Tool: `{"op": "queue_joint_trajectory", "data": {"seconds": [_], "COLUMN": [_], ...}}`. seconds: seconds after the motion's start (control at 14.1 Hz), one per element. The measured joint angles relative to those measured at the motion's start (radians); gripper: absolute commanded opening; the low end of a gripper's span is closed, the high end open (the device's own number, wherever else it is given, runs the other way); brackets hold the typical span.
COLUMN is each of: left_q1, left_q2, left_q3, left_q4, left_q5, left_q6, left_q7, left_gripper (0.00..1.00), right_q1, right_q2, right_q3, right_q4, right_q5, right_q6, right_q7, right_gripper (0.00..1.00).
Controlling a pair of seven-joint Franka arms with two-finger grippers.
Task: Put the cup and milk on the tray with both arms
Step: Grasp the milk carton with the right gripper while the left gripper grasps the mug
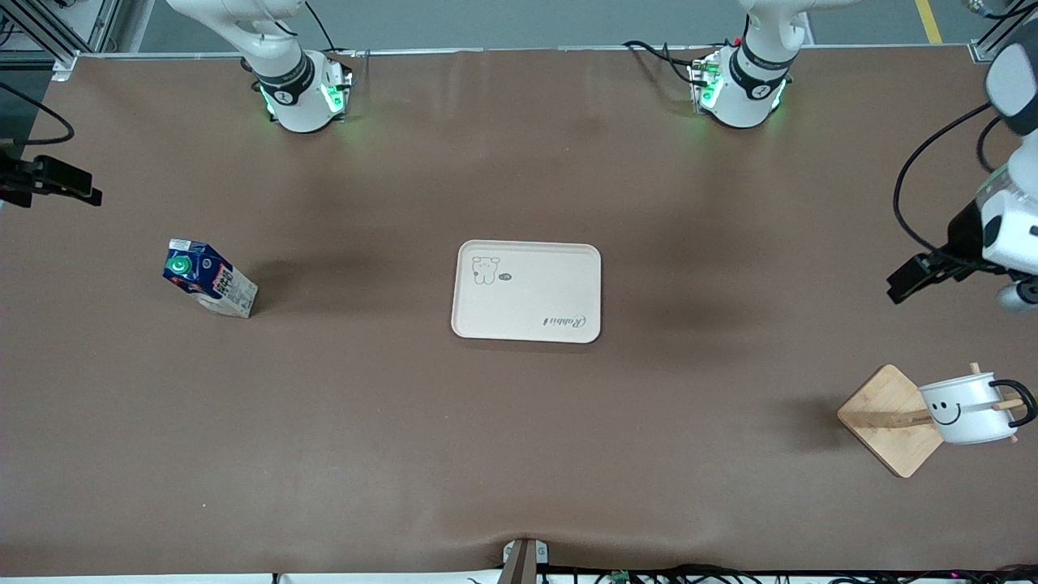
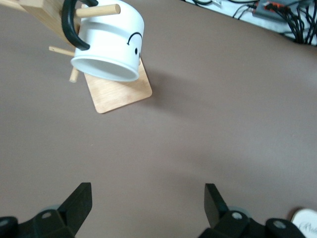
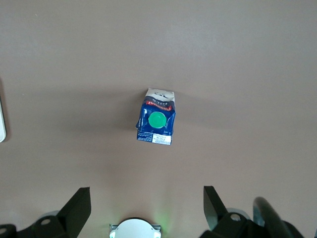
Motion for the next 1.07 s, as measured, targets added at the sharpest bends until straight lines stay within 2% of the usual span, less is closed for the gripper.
{"op": "queue_joint_trajectory", "data": {"seconds": [0.28, 0.64, 0.78, 0.92, 1.07], "left_q1": [0.03, 0.078, 0.096, 0.104, 0.122], "left_q2": [0.0, 0.019, 0.057, 0.105, 0.148], "left_q3": [0.001, 0.003, 0.003, 0.003, 0.004], "left_q4": [-0.121, -0.295, -0.322, -0.325, -0.325], "left_q5": [0.002, 0.007, 0.01, 0.025, 0.082], "left_q6": [0.212, 0.544, 0.652, 0.749, 0.815], "left_q7": [-0.028, -0.028, -0.028, -0.028, -0.028], "left_gripper": [1.0, 1.0, 1.0, 0.93, 0.82], "right_q1": [-0.02, -0.023, -0.023, -0.023, -0.022], "right_q2": [0.051, 0.193, 0.237, 0.25, 0.249], "right_q3": [-0.001, 0.002, 0.003, 0.005, 0.006], "right_q4": [-0.002, -0.018, -0.035, -0.079, -0.147], "right_q5": [0.001, 0.001, 0.001, 0.001, 0.001], "right_q6": [-0.026, -0.005, 0.045, 0.115, 0.199], "right_q7": [0.0, 0.023, 0.029, 0.03, 0.03], "right_gripper": [1.0, 1.0, 1.0, 1.0, 1.0]}}
